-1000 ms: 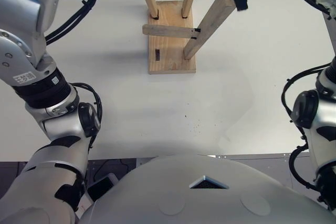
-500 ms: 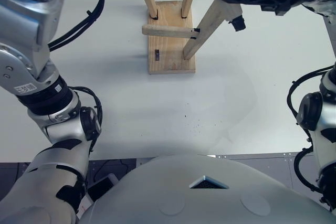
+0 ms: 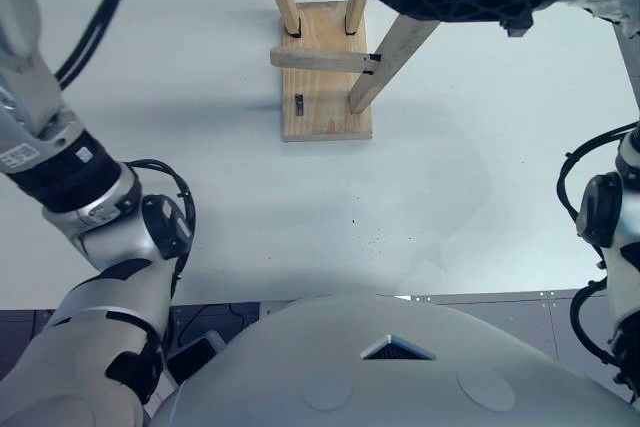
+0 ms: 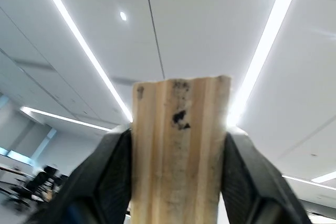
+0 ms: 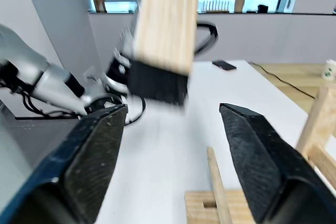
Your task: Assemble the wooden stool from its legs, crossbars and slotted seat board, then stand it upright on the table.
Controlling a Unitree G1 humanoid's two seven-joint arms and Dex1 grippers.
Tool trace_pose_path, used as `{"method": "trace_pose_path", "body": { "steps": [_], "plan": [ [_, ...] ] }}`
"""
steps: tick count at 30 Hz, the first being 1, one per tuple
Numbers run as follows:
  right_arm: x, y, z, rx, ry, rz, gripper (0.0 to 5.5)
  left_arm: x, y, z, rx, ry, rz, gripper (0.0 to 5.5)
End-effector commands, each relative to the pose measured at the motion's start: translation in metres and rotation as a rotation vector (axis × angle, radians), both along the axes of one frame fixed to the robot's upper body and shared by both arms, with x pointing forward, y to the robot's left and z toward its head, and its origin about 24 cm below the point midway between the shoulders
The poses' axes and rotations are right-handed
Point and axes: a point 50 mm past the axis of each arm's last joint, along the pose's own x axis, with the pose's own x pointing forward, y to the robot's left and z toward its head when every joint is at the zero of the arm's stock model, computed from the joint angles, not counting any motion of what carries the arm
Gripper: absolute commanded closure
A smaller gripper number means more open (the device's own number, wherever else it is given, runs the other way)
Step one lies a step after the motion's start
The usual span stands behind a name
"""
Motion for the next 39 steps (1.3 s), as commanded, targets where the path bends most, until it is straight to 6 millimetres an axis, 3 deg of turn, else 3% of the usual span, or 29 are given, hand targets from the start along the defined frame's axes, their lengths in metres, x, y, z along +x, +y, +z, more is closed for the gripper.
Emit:
{"method": "trace_pose_path", "body": {
  "steps": [1, 3, 5, 9, 13, 17, 24, 28, 33, 39],
  "plan": [
    [0.004, -0.011, 0.003, -0.093, -0.06, -0.04, 1.69, -0.005, 0.05, -0.002, -0.024, 0.027, 0.229, 3.47],
    [0.01, -0.019, 0.005, -0.116, -0.083, -0.084, 1.61, 0.0, 0.063, -0.013, 0.031, 0.084, 0.335, 3.47],
    [0.016, -0.027, 0.005, -0.134, -0.096, -0.128, 1.61, 0.018, 0.073, -0.034, 0.126, 0.198, 0.516, 3.47],
    [0.026, -0.036, -0.005, -0.164, -0.059, -0.17, 1.61, 0.042, 0.066, -0.078, 0.322, 0.257, 0.633, 3.47],
    [0.035, -0.04, -0.032, -0.233, 0.018, -0.184, 1.61, 0.056, 0.052, -0.112, 0.369, 0.266, 0.575, 3.47],
    [0.034, -0.04, -0.043, -0.258, 0.075, -0.137, 1.61, 0.063, 0.04, -0.133, 0.344, 0.275, 0.48, 3.47],
    [0.033, -0.038, -0.048, -0.265, 0.136, -0.103, 3.04, 0.063, 0.016, -0.171, 0.328, 0.327, 0.315, 3.47],
    [0.034, -0.039, -0.051, -0.281, 0.15, -0.122, 3.23, 0.058, 0.009, -0.191, 0.379, 0.355, 0.227, 3.47],
    [0.034, -0.038, -0.054, -0.288, 0.144, -0.116, 3.24, 0.046, 0.028, -0.217, 0.798, 0.408, 0.144, 3.49],
    [0.028, -0.037, -0.061, -0.288, 0.154, -0.113, 3.26, 0.042, 0.06, -0.206, 1.249, 0.385, 0.006, 3.49]
  ]
}}
